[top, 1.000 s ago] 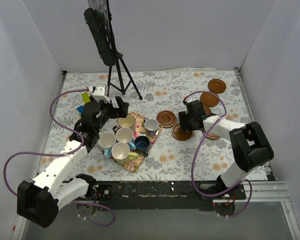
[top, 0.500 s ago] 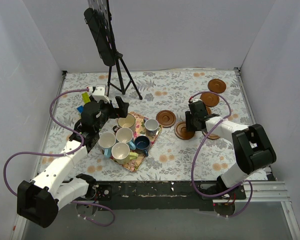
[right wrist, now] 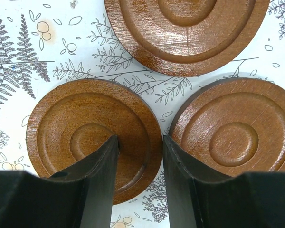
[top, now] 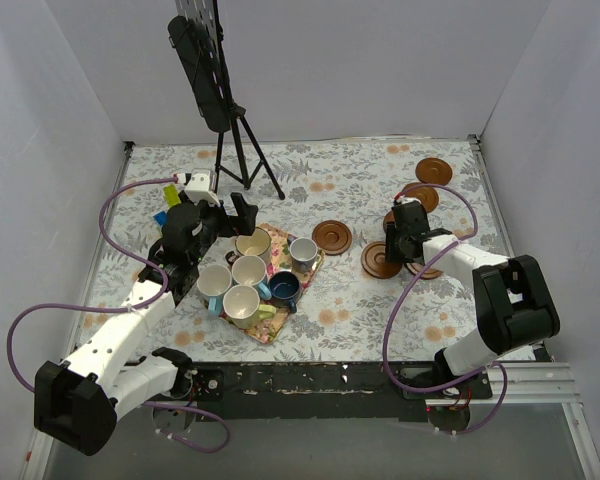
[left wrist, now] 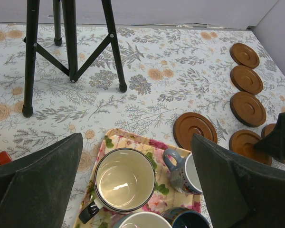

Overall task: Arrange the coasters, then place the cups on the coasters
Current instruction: Move the coaster to the center of the board.

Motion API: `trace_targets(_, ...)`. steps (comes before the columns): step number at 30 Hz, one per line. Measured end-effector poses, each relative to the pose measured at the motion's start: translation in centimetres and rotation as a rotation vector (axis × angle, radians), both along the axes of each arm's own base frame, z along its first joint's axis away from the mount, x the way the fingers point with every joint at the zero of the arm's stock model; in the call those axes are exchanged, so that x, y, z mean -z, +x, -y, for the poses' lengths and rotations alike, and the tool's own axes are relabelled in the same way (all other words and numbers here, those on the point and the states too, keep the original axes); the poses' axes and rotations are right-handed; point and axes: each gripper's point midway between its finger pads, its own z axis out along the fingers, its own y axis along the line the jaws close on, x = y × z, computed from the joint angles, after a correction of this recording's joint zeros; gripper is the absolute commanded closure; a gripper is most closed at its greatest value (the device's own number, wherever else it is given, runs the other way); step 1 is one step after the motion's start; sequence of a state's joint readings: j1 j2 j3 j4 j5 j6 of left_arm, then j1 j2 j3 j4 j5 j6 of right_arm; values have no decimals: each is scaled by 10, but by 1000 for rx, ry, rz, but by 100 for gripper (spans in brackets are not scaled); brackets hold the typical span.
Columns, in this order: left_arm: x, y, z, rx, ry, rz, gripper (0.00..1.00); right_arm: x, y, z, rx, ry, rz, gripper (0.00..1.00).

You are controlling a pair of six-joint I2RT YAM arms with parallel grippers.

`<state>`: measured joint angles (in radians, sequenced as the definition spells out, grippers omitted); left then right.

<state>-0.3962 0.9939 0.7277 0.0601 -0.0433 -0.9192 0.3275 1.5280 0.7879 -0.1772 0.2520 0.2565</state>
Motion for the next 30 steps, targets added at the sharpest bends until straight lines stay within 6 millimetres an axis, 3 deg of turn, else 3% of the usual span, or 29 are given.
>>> trace_targets(11,0,0,0,0,0,0,2,0,3,12,36,1,1,55)
trace_targets(30,0,0,0,0,0,0,2,0,4,12,41,3,2,55)
